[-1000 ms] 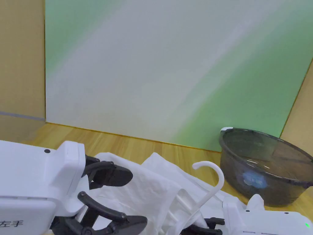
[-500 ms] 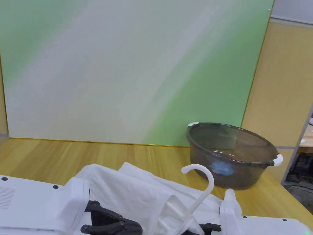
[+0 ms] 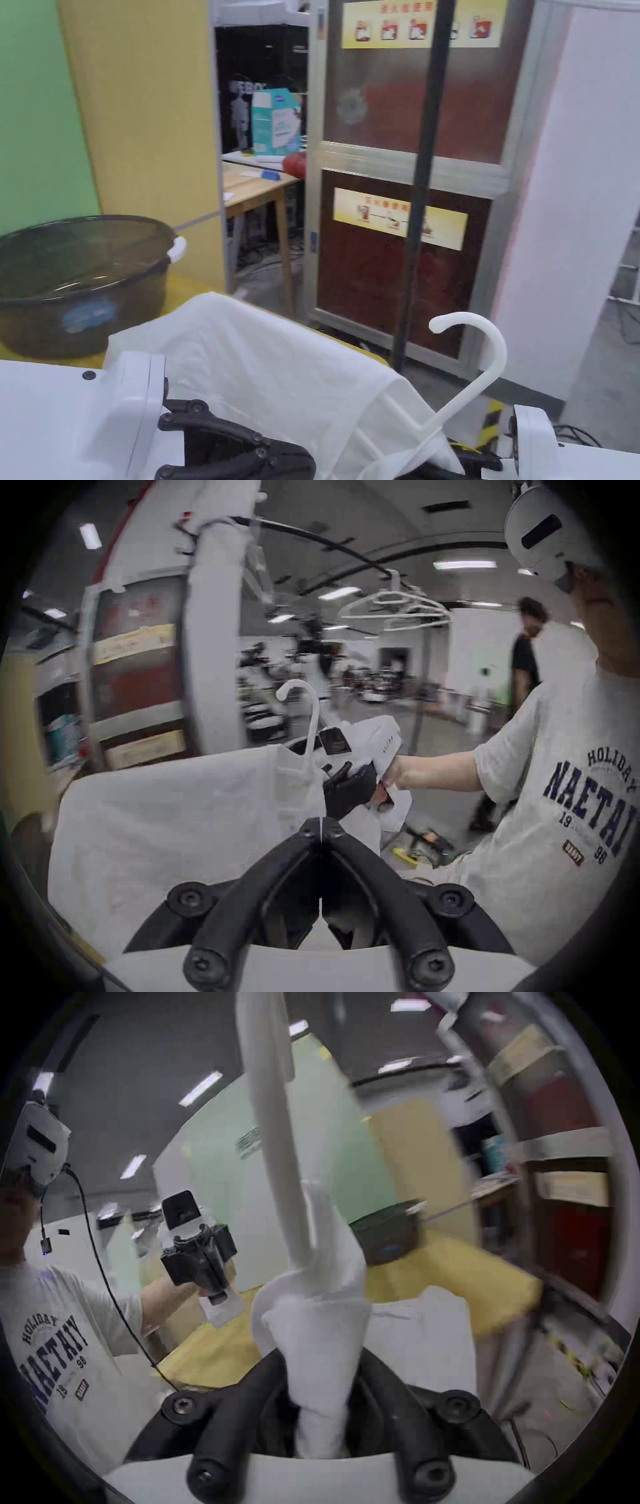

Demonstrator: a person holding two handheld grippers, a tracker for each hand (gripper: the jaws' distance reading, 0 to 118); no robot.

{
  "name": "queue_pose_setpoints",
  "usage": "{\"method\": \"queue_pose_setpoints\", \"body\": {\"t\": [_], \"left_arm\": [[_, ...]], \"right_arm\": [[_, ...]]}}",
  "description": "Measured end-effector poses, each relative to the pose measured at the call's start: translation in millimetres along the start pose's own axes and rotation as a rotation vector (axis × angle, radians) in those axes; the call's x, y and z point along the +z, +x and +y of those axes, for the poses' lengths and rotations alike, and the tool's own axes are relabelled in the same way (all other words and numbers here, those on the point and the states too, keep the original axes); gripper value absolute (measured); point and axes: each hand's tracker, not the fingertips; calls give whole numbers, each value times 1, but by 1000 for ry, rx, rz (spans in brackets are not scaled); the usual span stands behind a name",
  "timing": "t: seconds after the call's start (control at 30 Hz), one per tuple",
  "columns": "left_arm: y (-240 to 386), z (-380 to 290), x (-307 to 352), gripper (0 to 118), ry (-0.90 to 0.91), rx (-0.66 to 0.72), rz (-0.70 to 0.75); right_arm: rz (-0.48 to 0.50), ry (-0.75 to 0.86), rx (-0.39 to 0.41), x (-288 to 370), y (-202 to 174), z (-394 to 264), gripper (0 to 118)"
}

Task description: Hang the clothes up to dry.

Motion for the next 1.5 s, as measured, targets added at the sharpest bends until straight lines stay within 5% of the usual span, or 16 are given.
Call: {"method": "queue_pose_setpoints", "body": {"t": [0.07,0.17,0.33,0.63,0.9,0.97,1.1,1.13,1.2,1.3,1.37,1.5], "left_arm": [[-3,14,-50,0,31,-26,-133],[4,32,-115,0,43,-66,-316],[37,53,-184,0,30,-142,-518],[61,91,-202,0,110,-201,-532],[75,157,-185,0,322,-202,-299],[87,184,-178,0,400,-206,-210],[113,235,-173,0,503,-156,35],[122,246,-175,0,520,-131,111],[128,265,-175,0,572,-114,315],[133,284,-179,0,583,-66,441],[138,295,-183,0,556,-77,560],[138,307,-192,0,529,-27,543]], "right_arm": [[-118,85,-89,64,-16,-24,5],[-350,180,-94,131,-61,-57,5],[-549,255,-128,177,-123,-97,5],[-654,422,-89,210,-151,-83,5],[-758,538,29,210,-180,29,5],[-852,560,39,205,-185,63,5],[-1051,584,199,191,-194,113,5],[-1075,588,207,189,-195,124,5],[-1277,588,178,177,-196,141,5],[-1368,592,61,172,-188,155,5],[-1455,514,184,163,-183,159,5],[-1465,521,162,163,-181,166,5]]}}
